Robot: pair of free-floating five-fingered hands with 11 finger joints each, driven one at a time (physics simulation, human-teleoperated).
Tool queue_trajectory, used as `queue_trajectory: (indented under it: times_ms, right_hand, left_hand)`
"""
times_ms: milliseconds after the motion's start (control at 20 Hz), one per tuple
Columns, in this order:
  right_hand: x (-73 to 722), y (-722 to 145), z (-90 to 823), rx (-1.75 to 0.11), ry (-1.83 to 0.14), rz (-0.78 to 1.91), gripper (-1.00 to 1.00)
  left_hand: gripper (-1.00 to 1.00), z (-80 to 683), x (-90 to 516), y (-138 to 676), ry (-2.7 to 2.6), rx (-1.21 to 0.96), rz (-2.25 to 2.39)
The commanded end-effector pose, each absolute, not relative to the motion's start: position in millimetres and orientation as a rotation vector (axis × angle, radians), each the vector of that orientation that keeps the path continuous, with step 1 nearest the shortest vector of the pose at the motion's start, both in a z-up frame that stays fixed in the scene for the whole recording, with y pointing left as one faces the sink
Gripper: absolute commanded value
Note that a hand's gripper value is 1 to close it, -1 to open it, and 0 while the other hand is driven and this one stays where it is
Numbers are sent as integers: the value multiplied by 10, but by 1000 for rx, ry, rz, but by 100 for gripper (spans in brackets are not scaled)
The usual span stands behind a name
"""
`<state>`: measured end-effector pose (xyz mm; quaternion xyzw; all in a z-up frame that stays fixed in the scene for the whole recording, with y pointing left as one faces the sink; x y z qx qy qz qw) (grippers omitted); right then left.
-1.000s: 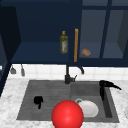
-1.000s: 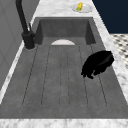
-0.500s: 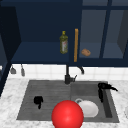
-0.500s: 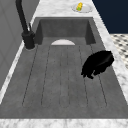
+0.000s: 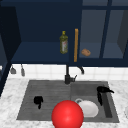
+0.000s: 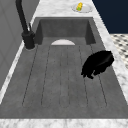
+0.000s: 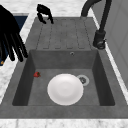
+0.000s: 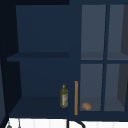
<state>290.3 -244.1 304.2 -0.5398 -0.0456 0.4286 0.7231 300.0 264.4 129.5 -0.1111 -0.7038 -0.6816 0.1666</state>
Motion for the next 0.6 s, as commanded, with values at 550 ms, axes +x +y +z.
queue_trajectory:
  times_ms: [550]
  right_hand:
    - [2900,-2438,2306,-1093,-387,1201,-100]
  left_hand:
    - [0,1295,3000,2644,-2003,-316,-1940]
